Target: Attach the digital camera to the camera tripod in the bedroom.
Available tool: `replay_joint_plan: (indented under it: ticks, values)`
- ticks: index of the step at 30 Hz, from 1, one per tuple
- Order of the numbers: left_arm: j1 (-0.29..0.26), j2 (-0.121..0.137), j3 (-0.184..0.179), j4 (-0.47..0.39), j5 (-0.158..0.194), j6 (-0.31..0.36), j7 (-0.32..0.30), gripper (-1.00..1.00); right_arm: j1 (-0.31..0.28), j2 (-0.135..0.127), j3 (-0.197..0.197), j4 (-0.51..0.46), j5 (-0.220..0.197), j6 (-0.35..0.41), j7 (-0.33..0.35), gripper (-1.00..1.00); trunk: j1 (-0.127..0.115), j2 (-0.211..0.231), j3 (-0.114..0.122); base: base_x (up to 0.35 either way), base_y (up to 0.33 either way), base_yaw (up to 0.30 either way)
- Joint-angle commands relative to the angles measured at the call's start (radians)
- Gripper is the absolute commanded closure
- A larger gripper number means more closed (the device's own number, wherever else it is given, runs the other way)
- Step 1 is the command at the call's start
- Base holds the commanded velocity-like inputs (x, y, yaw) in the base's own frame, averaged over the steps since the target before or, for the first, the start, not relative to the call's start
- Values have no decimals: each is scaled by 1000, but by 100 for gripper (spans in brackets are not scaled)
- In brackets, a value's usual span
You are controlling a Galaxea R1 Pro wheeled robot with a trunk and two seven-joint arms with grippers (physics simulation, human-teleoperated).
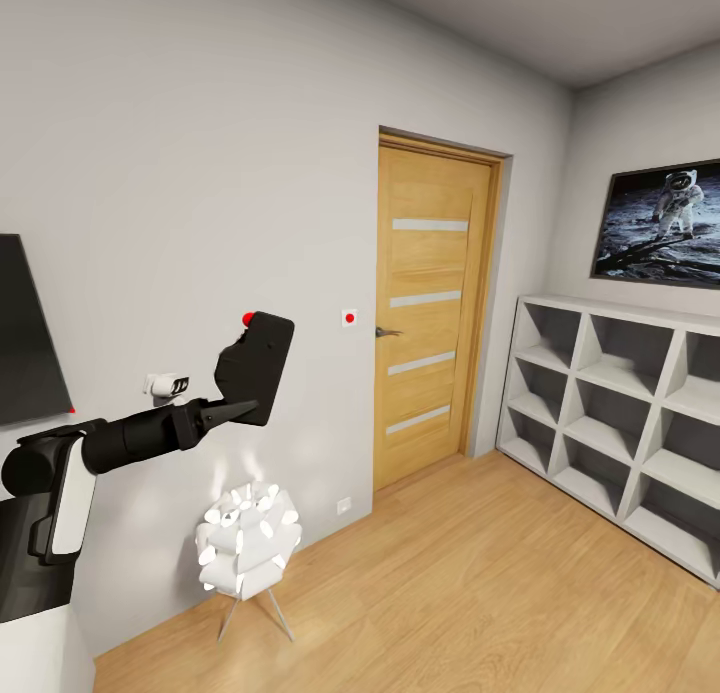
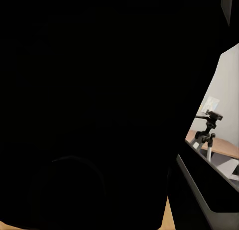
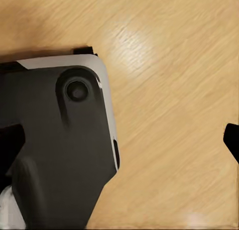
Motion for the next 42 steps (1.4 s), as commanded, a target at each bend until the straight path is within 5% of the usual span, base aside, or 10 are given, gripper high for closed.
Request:
replay_joint_plan:
  ticks: [1,11,30,42]
  values:
    - [0,0,-1,0,2,7,-3,100,33,0,7,1,-9,0,-1,-100,0,-1,0,0,0,0]
    - [0,0,-2,0,2,7,-4,100,149,13,6,1,-8,-56,7,-100,0,-1,0,0,0,0]
    - [0,0,-3,0,2,7,-3,100,163,26,6,1,-9,-120,8,-100,0,-1,0,211,-138,-7]
    - [0,0,-3,0,2,7,-3,100,163,27,5,0,-10,-121,8,-100,0,-1,0,259,-158,-213]
